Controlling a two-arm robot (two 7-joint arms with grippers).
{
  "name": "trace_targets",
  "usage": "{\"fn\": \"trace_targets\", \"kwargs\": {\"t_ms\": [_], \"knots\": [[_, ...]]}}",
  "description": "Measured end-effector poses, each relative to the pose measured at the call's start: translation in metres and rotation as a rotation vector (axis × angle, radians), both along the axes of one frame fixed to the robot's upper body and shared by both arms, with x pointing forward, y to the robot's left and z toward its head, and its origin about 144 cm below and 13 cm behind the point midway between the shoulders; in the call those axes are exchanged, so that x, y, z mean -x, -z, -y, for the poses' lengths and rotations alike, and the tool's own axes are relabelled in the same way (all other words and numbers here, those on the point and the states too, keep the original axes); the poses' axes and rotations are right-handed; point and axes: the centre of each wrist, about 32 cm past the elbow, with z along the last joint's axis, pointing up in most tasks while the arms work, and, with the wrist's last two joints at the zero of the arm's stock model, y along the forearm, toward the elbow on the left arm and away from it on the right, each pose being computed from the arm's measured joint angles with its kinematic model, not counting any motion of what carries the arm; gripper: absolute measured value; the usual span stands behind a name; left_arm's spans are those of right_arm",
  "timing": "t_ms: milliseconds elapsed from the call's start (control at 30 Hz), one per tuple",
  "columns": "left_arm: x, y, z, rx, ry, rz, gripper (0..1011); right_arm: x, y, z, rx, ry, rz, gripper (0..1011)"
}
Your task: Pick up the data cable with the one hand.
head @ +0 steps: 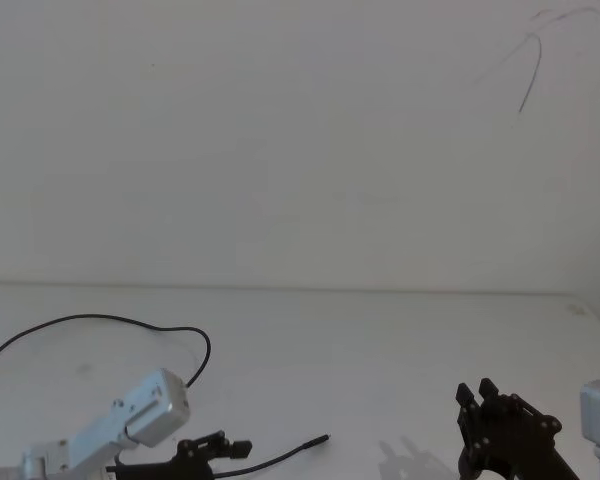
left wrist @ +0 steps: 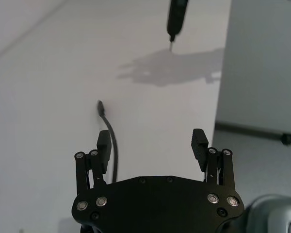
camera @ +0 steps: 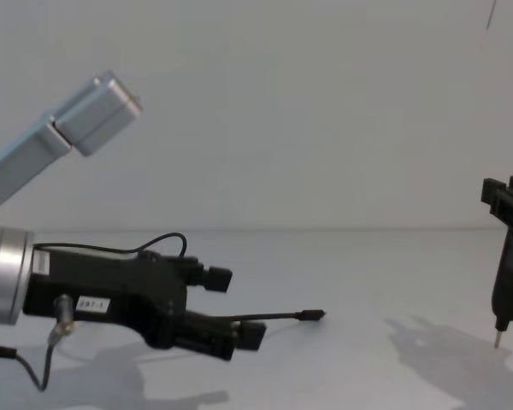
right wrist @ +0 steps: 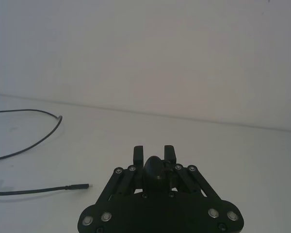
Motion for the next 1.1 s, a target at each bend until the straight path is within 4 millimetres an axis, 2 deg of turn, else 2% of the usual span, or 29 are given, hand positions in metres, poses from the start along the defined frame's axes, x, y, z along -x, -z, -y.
{"fn": "trace_targets", "kwargs": {"t_ms": [467,1100], "knots": [[0.001,0.006,0.002,-0.087,-0.028,0.029,1001,0.000,0.000,0.000,0.000,0.000,0.000,251],[0.000,0.011,0.012,-0.072,-0.153,0.120,1001,0.000,0.000,0.000,0.000,0.000,0.000,251]]}}
